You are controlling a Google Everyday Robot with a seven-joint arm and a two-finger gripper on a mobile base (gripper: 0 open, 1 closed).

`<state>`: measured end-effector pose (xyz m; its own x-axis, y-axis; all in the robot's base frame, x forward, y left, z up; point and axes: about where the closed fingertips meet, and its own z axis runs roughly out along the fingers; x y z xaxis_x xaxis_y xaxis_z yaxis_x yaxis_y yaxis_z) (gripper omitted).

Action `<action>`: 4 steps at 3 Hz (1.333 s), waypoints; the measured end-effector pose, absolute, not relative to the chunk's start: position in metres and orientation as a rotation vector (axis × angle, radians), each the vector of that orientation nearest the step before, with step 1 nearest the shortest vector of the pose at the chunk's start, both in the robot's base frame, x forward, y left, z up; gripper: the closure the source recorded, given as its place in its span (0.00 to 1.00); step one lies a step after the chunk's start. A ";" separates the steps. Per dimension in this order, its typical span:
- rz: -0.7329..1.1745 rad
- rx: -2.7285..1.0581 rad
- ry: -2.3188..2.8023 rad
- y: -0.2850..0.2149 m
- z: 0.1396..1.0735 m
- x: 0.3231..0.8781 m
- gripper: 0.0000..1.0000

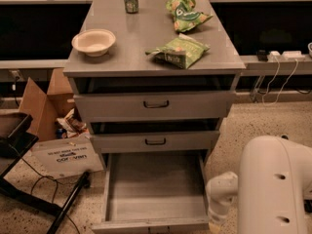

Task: Open bottom drawer

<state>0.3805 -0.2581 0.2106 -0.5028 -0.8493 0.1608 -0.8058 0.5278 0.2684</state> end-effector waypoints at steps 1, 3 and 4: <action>-0.274 1.292 -2.454 -0.261 0.213 0.318 0.85; -0.228 1.380 -2.443 -0.241 0.235 0.331 0.39; -0.111 1.576 -2.406 -0.195 0.289 0.350 0.16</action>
Offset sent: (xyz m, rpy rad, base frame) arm -0.0578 -0.0033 0.0026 -0.0146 0.0787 -0.0475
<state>0.3503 -0.1947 0.2889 -0.3763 -0.9097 0.1757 -0.8898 0.4077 0.2053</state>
